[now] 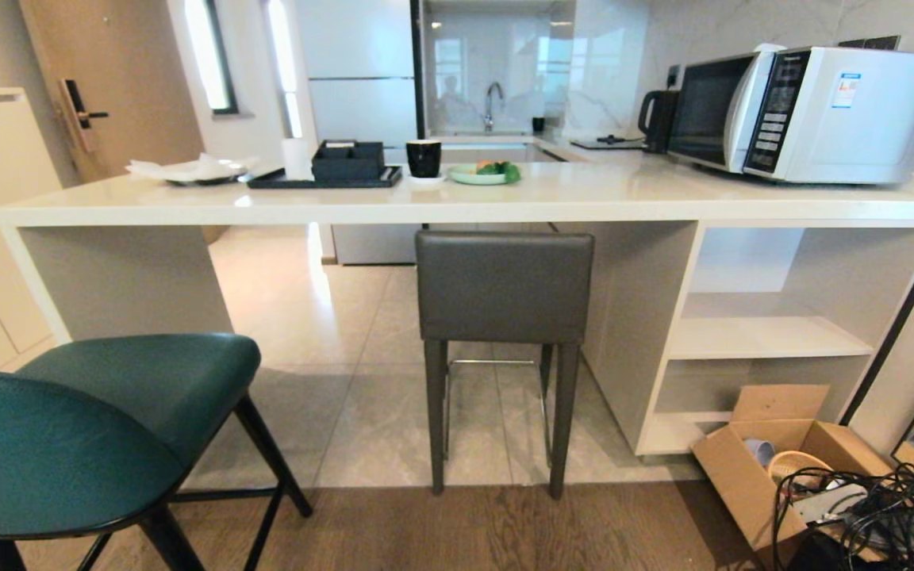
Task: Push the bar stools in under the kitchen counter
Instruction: Push the blue chair back under the dining table
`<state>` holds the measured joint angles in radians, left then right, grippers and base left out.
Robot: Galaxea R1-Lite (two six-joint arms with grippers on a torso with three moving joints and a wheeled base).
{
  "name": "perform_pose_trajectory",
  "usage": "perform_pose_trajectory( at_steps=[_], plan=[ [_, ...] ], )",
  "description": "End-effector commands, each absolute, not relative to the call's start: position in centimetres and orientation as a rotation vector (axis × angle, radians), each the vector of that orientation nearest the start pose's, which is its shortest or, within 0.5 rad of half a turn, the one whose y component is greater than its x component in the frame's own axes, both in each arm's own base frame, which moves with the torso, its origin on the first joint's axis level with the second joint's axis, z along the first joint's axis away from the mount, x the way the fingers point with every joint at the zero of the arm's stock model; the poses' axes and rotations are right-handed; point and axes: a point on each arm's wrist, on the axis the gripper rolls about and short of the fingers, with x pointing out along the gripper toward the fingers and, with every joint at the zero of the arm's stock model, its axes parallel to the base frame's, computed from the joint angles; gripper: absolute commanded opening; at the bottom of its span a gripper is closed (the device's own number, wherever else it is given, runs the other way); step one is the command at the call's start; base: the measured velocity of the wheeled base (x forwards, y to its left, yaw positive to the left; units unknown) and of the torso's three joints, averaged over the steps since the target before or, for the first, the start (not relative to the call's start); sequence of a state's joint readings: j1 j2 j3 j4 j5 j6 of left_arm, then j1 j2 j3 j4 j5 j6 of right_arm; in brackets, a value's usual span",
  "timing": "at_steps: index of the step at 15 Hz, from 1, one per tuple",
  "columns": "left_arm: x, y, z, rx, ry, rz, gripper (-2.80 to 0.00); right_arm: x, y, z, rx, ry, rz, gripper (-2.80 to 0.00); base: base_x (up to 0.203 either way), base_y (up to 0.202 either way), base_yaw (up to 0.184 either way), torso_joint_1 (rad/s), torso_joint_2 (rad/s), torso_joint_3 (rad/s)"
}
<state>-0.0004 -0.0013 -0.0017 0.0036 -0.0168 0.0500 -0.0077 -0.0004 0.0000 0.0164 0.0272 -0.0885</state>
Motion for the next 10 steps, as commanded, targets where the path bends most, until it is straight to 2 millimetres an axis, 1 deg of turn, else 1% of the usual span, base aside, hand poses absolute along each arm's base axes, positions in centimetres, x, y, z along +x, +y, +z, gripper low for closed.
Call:
perform_pose_trajectory(
  at_steps=[1, 10],
  plan=[
    [-2.29, -0.04, 7.56, 0.043, 0.001, -0.017, -2.80, -2.28, 0.08, 7.38, -0.092, 0.016, 0.023, -2.80, -0.097, 0.000, -0.002, -0.020, 0.00, 0.003],
    [-2.29, -0.03, 7.54, 0.041, 0.003, -0.018, -2.80, -2.28, 0.09, 7.39, -0.092, 0.014, 0.025, -2.80, 0.000, 0.000, 0.000, 0.004, 0.00, 0.000]
  ],
)
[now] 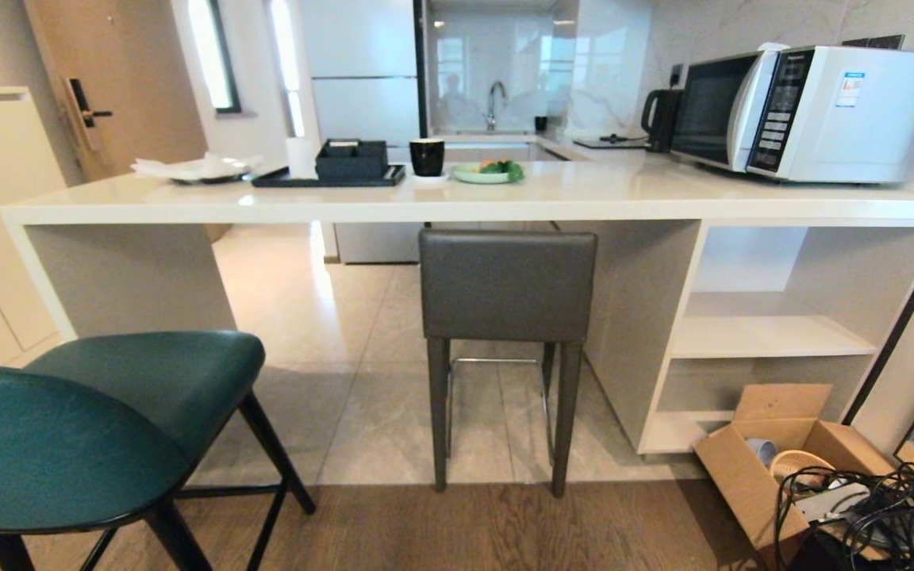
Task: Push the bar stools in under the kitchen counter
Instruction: Push the blue chair back under the dining table
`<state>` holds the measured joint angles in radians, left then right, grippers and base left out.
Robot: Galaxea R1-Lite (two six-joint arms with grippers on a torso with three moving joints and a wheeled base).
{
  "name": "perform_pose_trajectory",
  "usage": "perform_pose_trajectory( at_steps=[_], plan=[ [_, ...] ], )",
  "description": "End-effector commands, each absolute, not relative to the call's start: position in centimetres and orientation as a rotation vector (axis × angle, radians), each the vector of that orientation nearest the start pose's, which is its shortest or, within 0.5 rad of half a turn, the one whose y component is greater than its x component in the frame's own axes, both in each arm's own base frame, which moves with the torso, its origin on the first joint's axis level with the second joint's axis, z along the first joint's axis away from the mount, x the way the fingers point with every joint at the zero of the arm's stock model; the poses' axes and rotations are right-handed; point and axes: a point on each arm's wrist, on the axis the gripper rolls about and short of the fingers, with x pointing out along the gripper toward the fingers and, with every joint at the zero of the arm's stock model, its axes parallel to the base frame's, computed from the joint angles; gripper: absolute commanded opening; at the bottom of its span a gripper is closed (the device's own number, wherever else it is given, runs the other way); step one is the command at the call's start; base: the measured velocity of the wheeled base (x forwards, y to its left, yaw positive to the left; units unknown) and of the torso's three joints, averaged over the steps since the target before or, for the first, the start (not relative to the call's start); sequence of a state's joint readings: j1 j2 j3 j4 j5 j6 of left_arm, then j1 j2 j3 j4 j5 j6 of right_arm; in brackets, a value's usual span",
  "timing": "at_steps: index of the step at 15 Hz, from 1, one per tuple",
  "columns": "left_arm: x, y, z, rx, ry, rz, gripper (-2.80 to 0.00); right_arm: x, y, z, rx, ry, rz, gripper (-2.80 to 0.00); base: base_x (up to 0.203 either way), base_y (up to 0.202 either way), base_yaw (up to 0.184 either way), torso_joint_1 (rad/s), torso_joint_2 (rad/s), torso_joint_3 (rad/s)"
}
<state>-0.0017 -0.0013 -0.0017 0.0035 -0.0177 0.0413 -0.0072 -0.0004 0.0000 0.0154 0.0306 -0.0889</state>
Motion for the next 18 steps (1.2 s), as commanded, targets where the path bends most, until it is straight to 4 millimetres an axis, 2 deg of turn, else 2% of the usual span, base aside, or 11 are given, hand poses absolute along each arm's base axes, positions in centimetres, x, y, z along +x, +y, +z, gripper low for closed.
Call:
perform_pose_trajectory(
  at_steps=[1, 18],
  plan=[
    [-2.29, -0.03, 7.54, 0.041, 0.003, -0.018, -2.80, -2.28, 0.09, 7.39, -0.088, 0.014, 0.024, -2.80, 0.009, 0.066, -0.011, 0.007, 0.00, 0.002],
    [-2.30, -0.04, 7.57, 0.041, 0.003, -0.020, -2.80, -2.28, 0.09, 7.41, -0.086, 0.013, 0.027, -2.80, 0.000, 0.193, -0.002, 0.002, 0.00, 0.002]
  ],
)
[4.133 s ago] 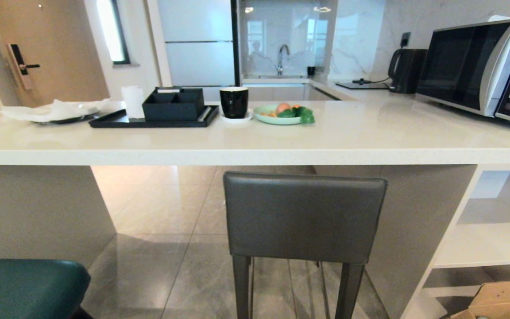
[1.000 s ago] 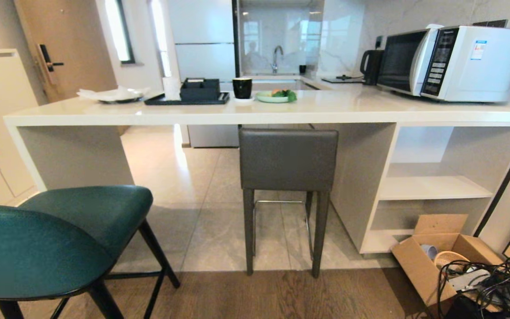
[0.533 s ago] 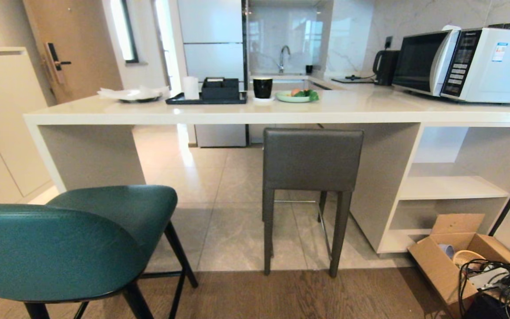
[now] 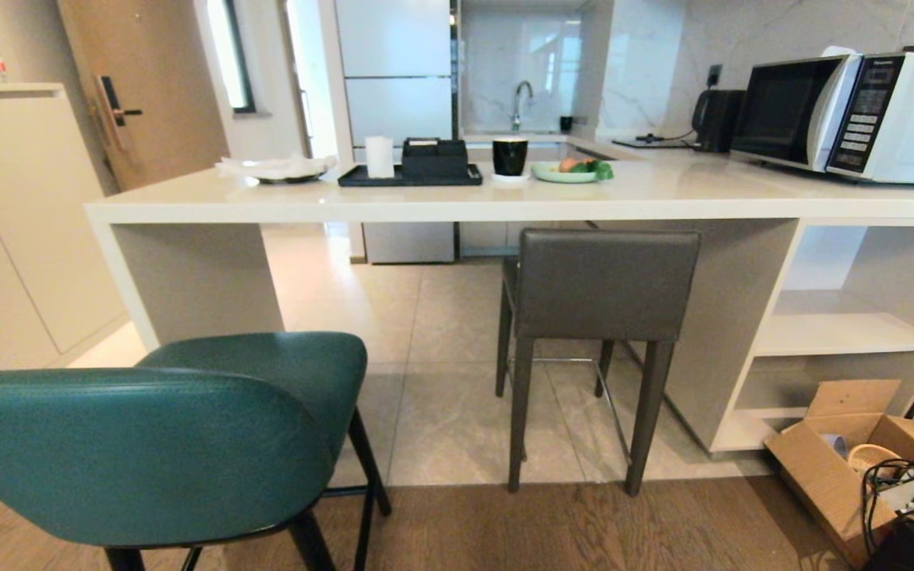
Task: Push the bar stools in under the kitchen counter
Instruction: Push the blue chair back under the dining table
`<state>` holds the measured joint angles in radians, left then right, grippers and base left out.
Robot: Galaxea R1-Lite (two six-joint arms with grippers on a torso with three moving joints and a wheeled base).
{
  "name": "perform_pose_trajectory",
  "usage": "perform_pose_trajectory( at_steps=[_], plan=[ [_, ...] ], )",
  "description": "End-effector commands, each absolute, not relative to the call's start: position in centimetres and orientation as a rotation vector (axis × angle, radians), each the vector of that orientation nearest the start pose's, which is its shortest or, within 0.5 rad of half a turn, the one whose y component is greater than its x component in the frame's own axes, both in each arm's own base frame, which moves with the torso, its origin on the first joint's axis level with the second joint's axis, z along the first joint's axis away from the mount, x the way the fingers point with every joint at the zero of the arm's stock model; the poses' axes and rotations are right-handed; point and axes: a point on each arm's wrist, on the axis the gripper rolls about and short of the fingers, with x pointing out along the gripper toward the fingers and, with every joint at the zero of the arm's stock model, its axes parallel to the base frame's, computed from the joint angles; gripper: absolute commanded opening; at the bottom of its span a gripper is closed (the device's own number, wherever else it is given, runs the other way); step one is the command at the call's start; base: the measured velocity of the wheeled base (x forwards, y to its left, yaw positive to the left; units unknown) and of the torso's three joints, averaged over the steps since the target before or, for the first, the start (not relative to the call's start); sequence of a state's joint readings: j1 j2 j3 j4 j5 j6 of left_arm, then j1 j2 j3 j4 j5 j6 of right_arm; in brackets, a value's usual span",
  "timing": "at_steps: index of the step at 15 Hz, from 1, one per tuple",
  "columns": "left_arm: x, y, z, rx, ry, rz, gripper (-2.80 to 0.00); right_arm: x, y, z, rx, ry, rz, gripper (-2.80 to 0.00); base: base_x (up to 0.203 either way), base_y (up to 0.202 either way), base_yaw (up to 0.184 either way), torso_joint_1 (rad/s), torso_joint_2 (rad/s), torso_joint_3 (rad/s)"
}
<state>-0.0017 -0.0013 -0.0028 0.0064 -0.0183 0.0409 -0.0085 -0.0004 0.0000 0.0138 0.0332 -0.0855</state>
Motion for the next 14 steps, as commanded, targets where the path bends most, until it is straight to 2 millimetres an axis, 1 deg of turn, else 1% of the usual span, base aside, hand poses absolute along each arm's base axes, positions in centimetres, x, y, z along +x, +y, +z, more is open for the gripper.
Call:
perform_pose_trajectory(
  at_steps=[1, 14],
  plan=[
    [-2.30, -0.04, 7.57, 0.041, 0.003, -0.020, -2.80, -2.28, 0.09, 7.41, -0.087, 0.013, 0.027, -2.80, 0.000, 0.195, -0.002, 0.000, 0.01, 0.002],
    [-2.30, -0.04, 7.57, 0.041, 0.003, -0.020, -2.80, -2.28, 0.09, 7.41, -0.087, 0.013, 0.027, -2.80, 0.000, 0.196, -0.002, 0.003, 0.00, 0.002]
  ],
)
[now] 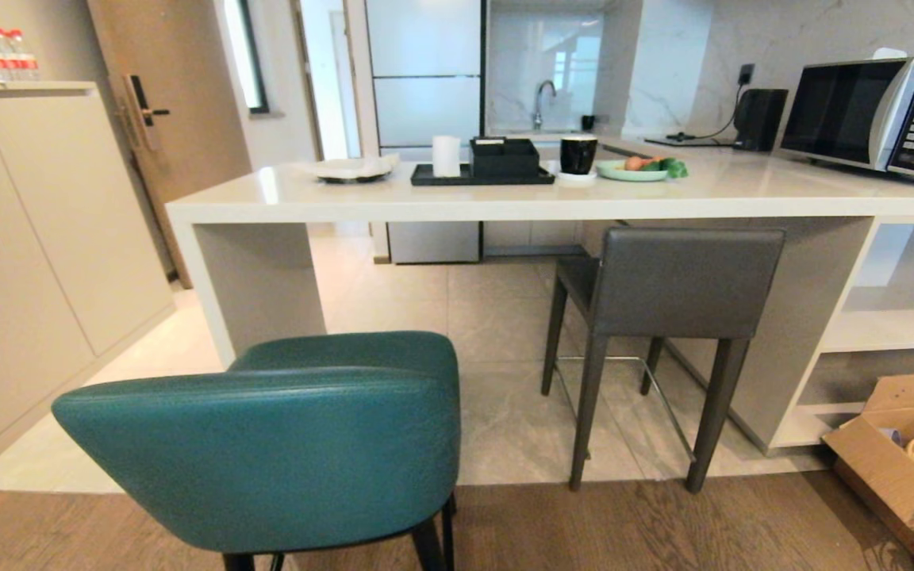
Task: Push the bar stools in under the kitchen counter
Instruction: Push the blue chair back under the dining table
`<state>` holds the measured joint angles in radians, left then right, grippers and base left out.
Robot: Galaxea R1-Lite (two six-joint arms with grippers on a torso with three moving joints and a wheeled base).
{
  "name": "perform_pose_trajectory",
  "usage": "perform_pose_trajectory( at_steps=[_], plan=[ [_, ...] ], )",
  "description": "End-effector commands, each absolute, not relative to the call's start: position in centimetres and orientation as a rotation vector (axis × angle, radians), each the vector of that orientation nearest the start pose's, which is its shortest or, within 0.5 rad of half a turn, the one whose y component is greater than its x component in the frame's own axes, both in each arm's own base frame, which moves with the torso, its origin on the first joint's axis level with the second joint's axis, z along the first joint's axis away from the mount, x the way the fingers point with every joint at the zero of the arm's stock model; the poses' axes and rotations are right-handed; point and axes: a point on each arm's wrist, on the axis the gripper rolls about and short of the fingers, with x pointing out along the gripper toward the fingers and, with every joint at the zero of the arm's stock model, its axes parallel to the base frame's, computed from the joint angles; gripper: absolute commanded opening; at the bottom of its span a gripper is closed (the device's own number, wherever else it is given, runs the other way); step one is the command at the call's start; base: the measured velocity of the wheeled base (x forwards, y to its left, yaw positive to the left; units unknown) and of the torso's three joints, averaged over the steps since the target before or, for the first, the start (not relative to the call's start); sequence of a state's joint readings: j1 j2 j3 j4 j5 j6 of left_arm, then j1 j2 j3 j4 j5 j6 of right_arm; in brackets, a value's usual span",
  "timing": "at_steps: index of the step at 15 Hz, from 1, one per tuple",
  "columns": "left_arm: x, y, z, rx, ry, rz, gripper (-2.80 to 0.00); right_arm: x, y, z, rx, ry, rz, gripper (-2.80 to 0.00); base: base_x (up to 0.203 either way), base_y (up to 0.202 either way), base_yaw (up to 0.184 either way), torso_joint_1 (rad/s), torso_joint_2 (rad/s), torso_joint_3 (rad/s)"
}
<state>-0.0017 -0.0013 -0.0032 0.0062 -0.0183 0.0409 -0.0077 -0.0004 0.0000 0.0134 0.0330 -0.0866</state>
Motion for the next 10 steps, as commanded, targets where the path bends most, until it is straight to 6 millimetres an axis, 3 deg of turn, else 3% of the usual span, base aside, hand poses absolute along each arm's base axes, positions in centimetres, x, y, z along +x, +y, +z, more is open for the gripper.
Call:
perform_pose_trajectory(
  at_steps=[1, 10],
  plan=[
    [-2.30, -0.04, 7.57, 0.041, 0.003, -0.020, -2.80, -2.28, 0.09, 7.41, -0.087, 0.013, 0.025, -2.80, 0.000, 0.198, -0.003, 0.007, 0.00, 0.002],
    [-2.29, -0.04, 7.54, 0.041, 0.003, -0.020, -2.80, -2.28, 0.09, 7.39, -0.087, 0.014, 0.024, -2.80, 0.000, 0.188, -0.001, 0.000, 0.00, 0.004]
  ],
)
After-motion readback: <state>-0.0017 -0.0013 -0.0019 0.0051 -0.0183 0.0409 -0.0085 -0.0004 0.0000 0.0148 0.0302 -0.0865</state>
